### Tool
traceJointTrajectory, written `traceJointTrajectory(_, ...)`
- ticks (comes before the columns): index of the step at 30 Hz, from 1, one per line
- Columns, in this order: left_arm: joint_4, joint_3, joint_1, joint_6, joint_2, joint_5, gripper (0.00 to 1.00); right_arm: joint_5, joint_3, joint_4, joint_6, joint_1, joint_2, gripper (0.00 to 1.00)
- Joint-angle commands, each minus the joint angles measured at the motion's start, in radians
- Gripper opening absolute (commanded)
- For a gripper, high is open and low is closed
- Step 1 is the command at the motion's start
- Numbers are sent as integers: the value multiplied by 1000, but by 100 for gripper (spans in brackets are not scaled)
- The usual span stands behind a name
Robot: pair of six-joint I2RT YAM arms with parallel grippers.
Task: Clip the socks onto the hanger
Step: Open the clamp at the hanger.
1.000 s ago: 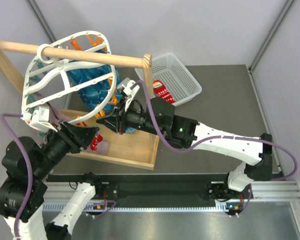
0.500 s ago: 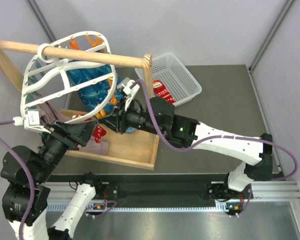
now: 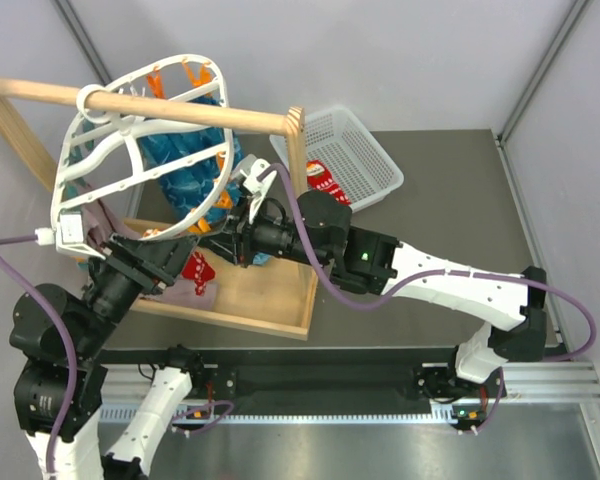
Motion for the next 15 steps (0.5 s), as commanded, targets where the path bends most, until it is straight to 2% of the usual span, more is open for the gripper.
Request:
traceJointTrajectory(1,154,-58,12,-48,15,13,65,-125,69,-26,-93,6,-9,0)
traceJointTrajectory(5,184,-99,14,-75,-2,13,65,-195,103,-63,-126,6,13,0)
traceJointTrajectory(15,248,-119,27,-134,-19,-9,67,-233,134,-95,-156,5,37,0)
